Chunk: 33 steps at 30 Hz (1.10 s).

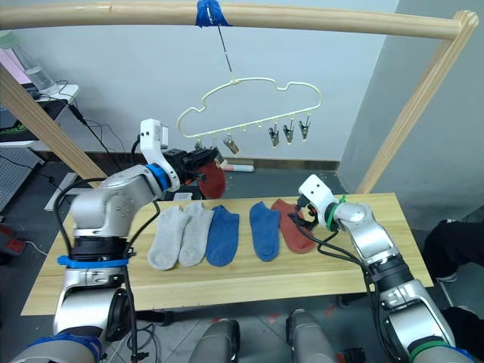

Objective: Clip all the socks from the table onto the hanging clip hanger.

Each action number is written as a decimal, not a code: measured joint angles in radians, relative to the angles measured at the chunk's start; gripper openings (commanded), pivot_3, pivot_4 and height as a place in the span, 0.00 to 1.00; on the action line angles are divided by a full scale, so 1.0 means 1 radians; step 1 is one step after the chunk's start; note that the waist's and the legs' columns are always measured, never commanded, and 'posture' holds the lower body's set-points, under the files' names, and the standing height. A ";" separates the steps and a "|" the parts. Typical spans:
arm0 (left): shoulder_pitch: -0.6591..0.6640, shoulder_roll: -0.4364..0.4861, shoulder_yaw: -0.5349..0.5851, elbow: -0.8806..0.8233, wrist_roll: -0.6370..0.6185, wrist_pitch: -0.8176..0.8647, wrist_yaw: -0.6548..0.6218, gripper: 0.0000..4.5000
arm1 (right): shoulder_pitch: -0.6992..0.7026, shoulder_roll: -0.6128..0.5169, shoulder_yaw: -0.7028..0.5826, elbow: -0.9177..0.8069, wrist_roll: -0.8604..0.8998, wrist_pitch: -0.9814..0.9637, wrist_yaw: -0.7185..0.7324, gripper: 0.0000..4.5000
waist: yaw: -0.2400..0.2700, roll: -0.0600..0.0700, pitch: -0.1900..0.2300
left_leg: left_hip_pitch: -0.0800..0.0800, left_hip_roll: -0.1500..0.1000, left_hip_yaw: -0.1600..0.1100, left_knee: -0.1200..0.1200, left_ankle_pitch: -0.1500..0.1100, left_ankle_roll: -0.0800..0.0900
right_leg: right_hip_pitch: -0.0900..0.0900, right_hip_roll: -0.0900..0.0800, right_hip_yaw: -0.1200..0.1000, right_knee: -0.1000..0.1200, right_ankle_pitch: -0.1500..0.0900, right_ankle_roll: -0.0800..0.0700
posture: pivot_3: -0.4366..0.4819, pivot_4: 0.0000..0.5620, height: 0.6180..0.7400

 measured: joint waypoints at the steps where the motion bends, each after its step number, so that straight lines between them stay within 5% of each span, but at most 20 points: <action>1: -0.010 0.002 0.032 -0.006 -0.045 0.075 0.005 0.05 | -0.031 0.029 0.001 0.107 -0.017 -0.042 -0.003 1.00 | -0.003 0.000 0.000 | 0.000 0.000 0.000 0.001 0.000 0.000 | 0.000 0.000 0.000 0.000 0.000 0.000 | 0.50 0.35 1.00; 10: -0.032 -0.048 0.188 -0.035 -0.224 0.352 0.098 0.05 | -0.221 0.139 0.018 0.652 -0.148 -0.315 -0.091 1.00 | -0.007 0.000 0.000 | -0.001 -0.001 0.000 0.001 0.000 0.000 | 0.000 -0.001 0.001 -0.001 0.000 0.000 | 0.52 0.33 1.00; 24: -0.009 -0.061 0.210 -0.091 -0.240 0.364 0.158 0.05 | -0.276 0.246 -0.111 0.795 -0.124 -0.262 -0.103 1.00 | 0.001 0.000 0.000 | -0.001 -0.002 0.000 0.001 0.000 -0.001 | 0.000 -0.002 0.000 0.000 0.001 0.000 | 0.55 0.32 1.00; 33: -0.009 -0.058 0.210 -0.091 -0.240 0.360 0.159 0.05 | -0.261 0.248 -0.090 0.783 -0.169 -0.282 -0.063 0.36 | 0.009 0.000 -0.001 | 0.000 -0.002 0.000 0.001 0.000 -0.001 | 0.001 -0.002 0.000 0.000 0.001 0.000 | 0.57 0.30 1.00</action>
